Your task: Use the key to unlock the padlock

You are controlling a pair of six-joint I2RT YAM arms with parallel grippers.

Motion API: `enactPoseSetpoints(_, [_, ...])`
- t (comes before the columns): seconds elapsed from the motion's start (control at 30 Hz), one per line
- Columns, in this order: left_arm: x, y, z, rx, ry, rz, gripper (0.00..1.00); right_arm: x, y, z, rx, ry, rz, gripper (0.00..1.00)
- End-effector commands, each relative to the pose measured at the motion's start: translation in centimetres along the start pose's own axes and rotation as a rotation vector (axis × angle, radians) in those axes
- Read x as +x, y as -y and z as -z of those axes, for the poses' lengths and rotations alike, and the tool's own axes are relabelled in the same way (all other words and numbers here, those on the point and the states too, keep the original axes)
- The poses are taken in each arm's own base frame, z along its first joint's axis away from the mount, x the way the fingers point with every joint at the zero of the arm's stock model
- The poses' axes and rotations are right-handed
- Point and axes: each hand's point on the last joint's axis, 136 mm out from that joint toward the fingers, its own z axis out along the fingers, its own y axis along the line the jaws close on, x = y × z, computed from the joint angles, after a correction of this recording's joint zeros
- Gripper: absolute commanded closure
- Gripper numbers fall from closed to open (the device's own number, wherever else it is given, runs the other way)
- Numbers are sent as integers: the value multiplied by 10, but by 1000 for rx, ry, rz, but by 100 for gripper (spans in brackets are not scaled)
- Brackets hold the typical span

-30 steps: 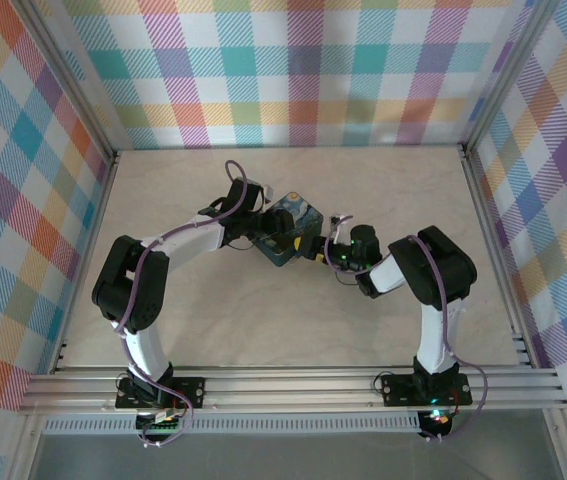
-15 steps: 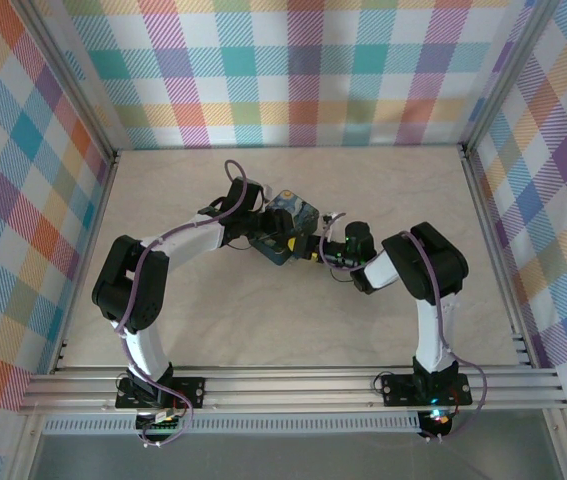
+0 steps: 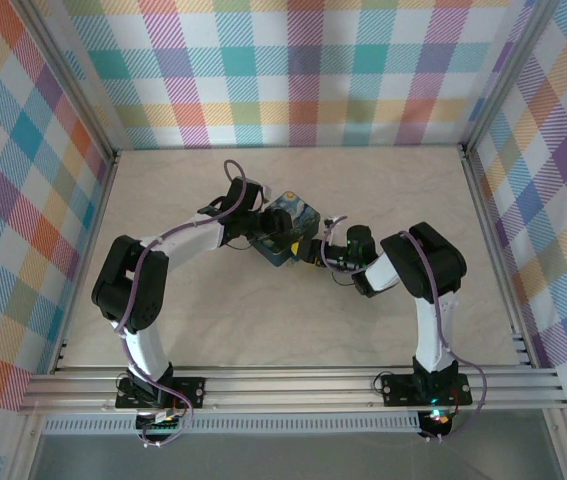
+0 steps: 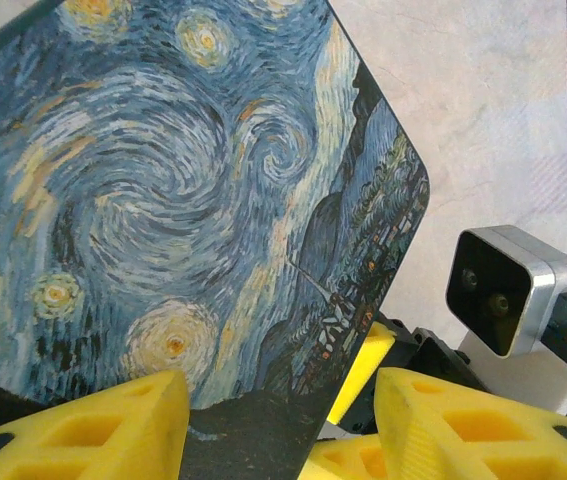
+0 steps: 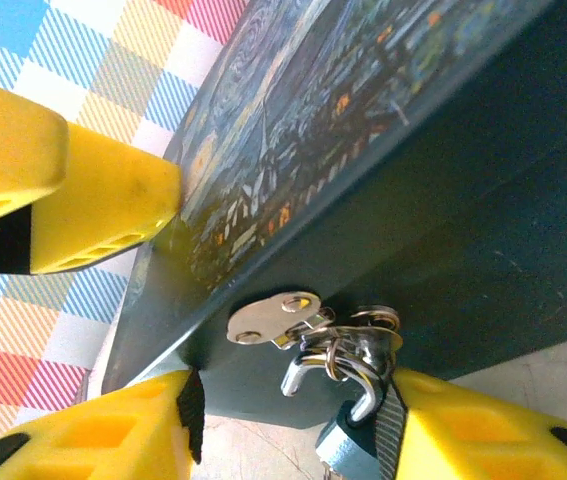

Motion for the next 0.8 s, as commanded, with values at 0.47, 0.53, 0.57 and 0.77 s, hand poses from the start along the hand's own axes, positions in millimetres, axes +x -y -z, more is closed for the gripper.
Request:
enactPoseSetpoints(0.47, [38, -34, -16, -101, -126, 72, 48, 12, -22, 4, -100, -13, 77, 82])
enactPoseSetpoints(0.53, [38, -34, -16, -101, -125, 71, 48, 13, -21, 5, -92, -13, 74, 85])
enactPoseSetpoints(0.57, [38, -34, -16, -102, -125, 71, 48, 14, -21, 6, -89, -12, 74, 86])
enactPoseSetpoints(0.77, [39, -35, -14, -105, -119, 73, 48, 11, -19, 10, -67, 10, 67, 96])
